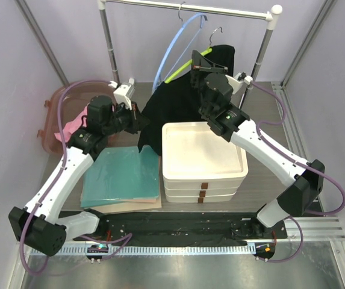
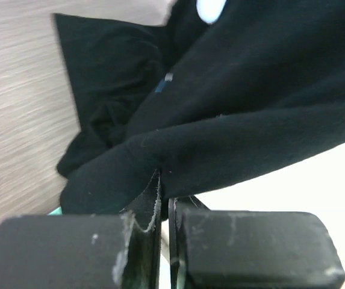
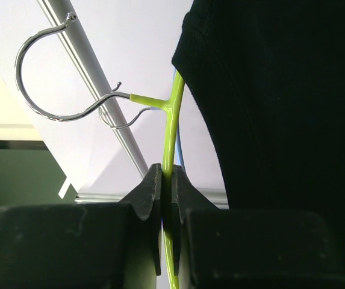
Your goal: Remove the t-shirt from the hanger
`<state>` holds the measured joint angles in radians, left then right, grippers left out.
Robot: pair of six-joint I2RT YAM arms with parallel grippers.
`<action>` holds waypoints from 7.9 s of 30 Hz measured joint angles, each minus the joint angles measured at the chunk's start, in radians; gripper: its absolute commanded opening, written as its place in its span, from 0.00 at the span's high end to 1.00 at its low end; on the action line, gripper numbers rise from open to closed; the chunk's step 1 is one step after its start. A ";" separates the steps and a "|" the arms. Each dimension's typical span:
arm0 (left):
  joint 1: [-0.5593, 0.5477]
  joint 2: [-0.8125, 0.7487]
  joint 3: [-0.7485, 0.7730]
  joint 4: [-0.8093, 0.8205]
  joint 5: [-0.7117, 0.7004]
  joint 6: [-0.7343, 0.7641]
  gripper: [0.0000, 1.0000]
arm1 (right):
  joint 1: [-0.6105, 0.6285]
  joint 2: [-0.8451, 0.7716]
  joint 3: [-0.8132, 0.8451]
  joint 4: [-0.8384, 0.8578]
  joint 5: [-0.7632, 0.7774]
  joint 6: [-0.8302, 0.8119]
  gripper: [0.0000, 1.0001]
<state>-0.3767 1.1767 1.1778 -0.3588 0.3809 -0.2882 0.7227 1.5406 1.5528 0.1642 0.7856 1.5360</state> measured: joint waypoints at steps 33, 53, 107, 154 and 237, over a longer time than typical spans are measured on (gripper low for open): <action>0.014 -0.507 -0.339 0.043 -0.625 -0.227 1.00 | -0.078 0.061 0.066 -0.129 -0.108 0.193 0.99; 0.028 -0.360 -0.343 0.111 -0.436 -0.225 1.00 | -0.185 0.036 0.023 -0.156 -0.362 0.312 0.99; 0.046 0.282 0.279 0.096 0.145 -0.185 0.79 | -0.156 -0.096 -0.370 0.259 -1.110 0.295 0.99; 0.007 0.347 0.292 0.131 -0.352 -0.409 1.00 | -0.076 -0.418 -0.546 0.205 -1.122 0.271 0.99; 0.210 -0.071 0.369 -0.291 -0.468 -0.244 1.00 | -0.301 0.121 0.242 -0.198 -0.661 -0.154 0.77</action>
<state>-0.1669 1.1057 1.5467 -0.6502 -0.0875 -0.5320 0.4213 1.6619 1.7947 -0.0341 0.1242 1.3819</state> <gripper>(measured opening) 0.031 0.148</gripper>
